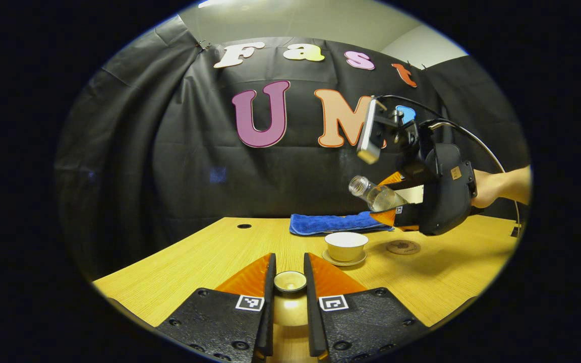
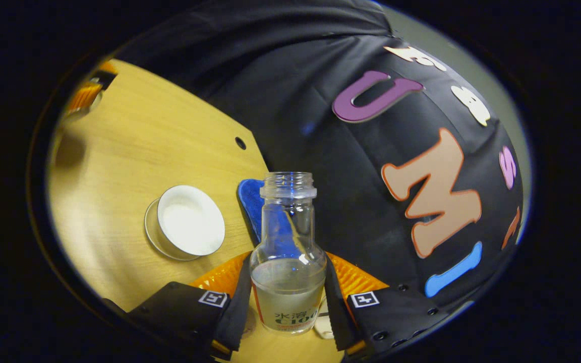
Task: Open the teacup lid with one hand, grasp the water bottle and pour water into the teacup with the other hand; after pouring, place the water bottle on the coaster and then close the teacup lid.
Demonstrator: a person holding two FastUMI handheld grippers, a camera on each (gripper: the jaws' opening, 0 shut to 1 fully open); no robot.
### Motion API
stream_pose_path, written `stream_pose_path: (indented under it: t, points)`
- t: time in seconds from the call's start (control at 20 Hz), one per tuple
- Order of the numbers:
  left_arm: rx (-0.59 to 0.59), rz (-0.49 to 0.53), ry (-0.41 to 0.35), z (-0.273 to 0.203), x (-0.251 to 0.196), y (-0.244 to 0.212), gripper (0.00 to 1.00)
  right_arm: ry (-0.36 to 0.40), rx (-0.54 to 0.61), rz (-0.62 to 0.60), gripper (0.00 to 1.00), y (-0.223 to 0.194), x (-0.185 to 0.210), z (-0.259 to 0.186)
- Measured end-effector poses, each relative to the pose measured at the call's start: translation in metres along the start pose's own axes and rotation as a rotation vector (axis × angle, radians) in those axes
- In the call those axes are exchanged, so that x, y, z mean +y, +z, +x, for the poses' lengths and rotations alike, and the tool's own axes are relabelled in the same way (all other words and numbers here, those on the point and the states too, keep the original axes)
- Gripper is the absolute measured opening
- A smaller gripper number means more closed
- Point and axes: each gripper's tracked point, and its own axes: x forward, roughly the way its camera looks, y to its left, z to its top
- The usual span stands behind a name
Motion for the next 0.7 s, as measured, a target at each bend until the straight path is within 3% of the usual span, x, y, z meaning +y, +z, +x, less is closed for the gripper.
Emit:
stream_pose_path:
  t: [0.25, 0.35, 0.55, 0.7]
  points:
    - [0.001, 0.0, 0.005, -0.001, 0.001, 0.0, 0.25, 0.009, -0.018, 0.483, 0.72, -0.017, -0.016, -0.003]
    - [0.0, -0.001, 0.006, 0.0, 0.001, 0.0, 0.27, -0.027, -0.027, 0.638, 0.72, -0.031, -0.018, -0.01]
    - [0.001, 0.0, 0.008, 0.0, 0.001, 0.0, 0.25, -0.098, -0.052, 0.848, 0.72, -0.056, -0.02, -0.017]
    - [0.001, 0.0, 0.009, 0.0, 0.001, 0.0, 0.25, -0.183, -0.084, 0.905, 0.73, -0.058, -0.028, -0.021]
